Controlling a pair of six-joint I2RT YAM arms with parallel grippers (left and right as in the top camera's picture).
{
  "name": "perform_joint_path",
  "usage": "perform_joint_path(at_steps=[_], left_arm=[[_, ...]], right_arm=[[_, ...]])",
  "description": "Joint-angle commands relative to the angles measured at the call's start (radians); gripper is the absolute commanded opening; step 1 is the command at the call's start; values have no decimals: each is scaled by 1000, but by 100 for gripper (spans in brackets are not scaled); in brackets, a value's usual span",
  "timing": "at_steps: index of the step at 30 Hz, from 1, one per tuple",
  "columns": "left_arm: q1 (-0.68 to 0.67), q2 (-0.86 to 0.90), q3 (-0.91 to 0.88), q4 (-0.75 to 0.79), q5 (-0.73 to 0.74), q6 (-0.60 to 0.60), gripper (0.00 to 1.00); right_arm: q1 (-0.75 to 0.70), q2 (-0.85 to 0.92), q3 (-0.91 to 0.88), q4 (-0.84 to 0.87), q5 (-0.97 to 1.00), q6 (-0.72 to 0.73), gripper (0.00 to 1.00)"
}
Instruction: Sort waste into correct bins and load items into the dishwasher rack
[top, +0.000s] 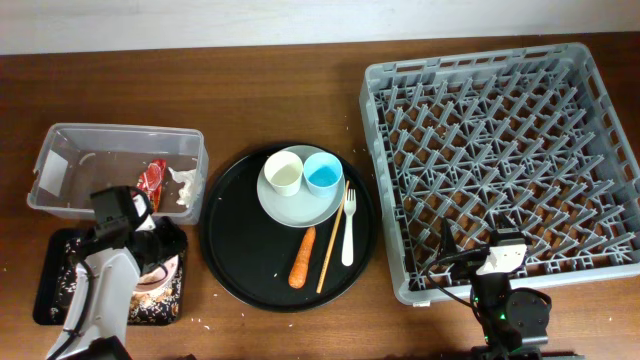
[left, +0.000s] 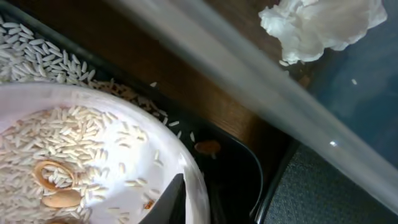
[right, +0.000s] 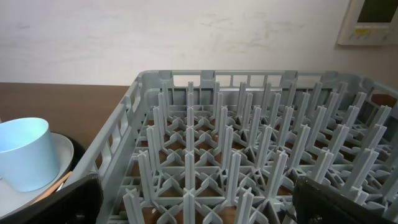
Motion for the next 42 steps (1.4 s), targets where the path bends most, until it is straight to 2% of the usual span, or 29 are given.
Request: perform_joint_path(at_steps=[1,2,4,10,11,12,13,14,16,17,20,21,23,25,26,27,28,29,34,37,42], left_arm=[[1,7,2,-1,-38,2,14],[1,7,2,-2,-38,2,15],[1,7,2,-2,-38,2,24],[1,7,-11,-5,-42,2,24],[1,7,-13,-5,-42,2,37],[1,7,-15,-10,-42,2,67],[1,7,-15,-21,-41,2,87],[1,7,-15,-21,-41,2,99],[1,7,-15,-21,-47,2,99],[1,7,-15,-21,-68,2,76],[1,7,-15,-17,-68,2,41],[1,7,-15,-16,-68,2,41],[1,7,-15,-17,-79,2,34],[1,7,-15,-17,-78,2,23],[1,7,-15,-17,-79,2,21],[1,7,-15,-17,-79,2,9],[1,7,-15,-16,-78,2,3],[1,7,-14,-16,-78,2,0],[1,-13,59,-82,-74,2,0],[1,-52,103,-131,-19,2,0],[29,-204,214,-298,-6,2,0]], right_arm=[[5,-6,-5,-4,5,5,99],[5,-6,-5,-4,5,5,99],[5,-6,-5,-4,5,5,99],[5,-6,-5,-4,5,5,99],[5,-6,-5,-4,5,5,99],[5,-6,-5,-4,5,5,99],[5,-6,-5,-4,5,5,99],[5,-6,-5,-4,5,5,99],[5,-6,-5,-4,5,5,99],[5,-6,-5,-4,5,5,99],[5,-6,-5,-4,5,5,99],[5,-6,-5,-4,5,5,99],[5,-6,-5,-4,5,5,99],[5,-6,-5,-4,5,5,99],[5,-6,-5,-4,5,5,99],[5,-6,-5,-4,5,5,99],[5,-6,-5,-4,5,5,99],[5,-6,-5,-4,5,5,99],[5,-6,-5,-4,5,5,99],[5,-6,-5,-4,5,5,99],[5,-6,-5,-4,5,5,99]])
